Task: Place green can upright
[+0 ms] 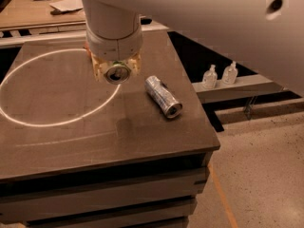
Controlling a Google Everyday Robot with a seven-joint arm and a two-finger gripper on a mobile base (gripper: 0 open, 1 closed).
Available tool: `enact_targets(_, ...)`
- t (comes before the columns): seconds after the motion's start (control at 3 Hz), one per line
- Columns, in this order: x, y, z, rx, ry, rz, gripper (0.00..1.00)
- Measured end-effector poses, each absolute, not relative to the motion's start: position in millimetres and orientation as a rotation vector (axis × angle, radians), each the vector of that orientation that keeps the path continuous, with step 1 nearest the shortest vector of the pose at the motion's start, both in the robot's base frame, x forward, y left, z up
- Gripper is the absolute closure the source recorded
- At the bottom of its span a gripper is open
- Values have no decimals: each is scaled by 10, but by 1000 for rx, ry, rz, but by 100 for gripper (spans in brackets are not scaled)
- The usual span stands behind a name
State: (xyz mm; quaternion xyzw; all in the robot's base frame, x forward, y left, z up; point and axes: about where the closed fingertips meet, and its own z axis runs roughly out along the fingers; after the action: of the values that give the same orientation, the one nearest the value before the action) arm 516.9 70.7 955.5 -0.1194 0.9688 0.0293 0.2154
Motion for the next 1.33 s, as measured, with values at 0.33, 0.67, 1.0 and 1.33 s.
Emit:
enact_targets(0.33,5169,707,9554,-331,2686,81,100)
enact_targets(0.67,5201,698,9563,-400,2680,89,100)
enact_targets(1.0,5293,723,9567,-549,2731,175,100)
enact_targets(1.33,5353,646,9512,-655,2850,261,100)
